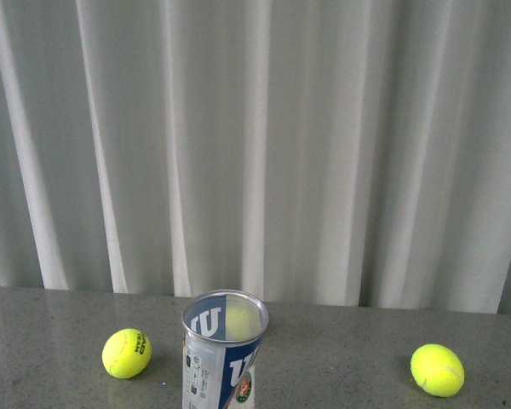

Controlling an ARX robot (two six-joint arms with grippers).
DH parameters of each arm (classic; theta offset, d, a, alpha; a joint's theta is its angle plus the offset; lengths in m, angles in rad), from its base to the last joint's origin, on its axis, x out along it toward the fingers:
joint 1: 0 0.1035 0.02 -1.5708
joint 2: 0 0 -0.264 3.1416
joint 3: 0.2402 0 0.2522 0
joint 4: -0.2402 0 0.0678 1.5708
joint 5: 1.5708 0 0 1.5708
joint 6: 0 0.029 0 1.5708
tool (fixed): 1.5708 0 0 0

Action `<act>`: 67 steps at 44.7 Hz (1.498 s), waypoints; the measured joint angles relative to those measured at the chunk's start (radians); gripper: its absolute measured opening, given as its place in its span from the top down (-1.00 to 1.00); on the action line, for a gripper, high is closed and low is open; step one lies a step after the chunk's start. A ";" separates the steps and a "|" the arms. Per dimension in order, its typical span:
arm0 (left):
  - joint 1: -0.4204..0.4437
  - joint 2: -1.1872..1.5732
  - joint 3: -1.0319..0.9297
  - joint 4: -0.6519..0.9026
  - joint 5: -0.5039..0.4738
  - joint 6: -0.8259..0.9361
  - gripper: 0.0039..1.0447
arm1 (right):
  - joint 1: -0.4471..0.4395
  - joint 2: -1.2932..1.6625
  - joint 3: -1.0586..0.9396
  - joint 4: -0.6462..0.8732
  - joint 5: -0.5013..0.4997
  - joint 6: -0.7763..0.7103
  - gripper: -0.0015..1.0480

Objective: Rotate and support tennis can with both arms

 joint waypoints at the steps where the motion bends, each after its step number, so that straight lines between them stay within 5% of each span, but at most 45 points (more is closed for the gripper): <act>1: 0.011 -0.019 -0.018 0.000 0.010 0.001 0.93 | 0.000 0.000 0.000 0.000 0.000 0.000 -0.87; 28: 0.208 -0.372 -0.235 -0.132 0.195 0.004 0.93 | 0.000 0.000 0.000 0.000 0.000 0.000 -0.87; 67: 0.212 -0.787 -0.281 -0.467 0.200 0.005 0.93 | 0.000 0.000 0.000 0.000 0.000 0.000 -0.87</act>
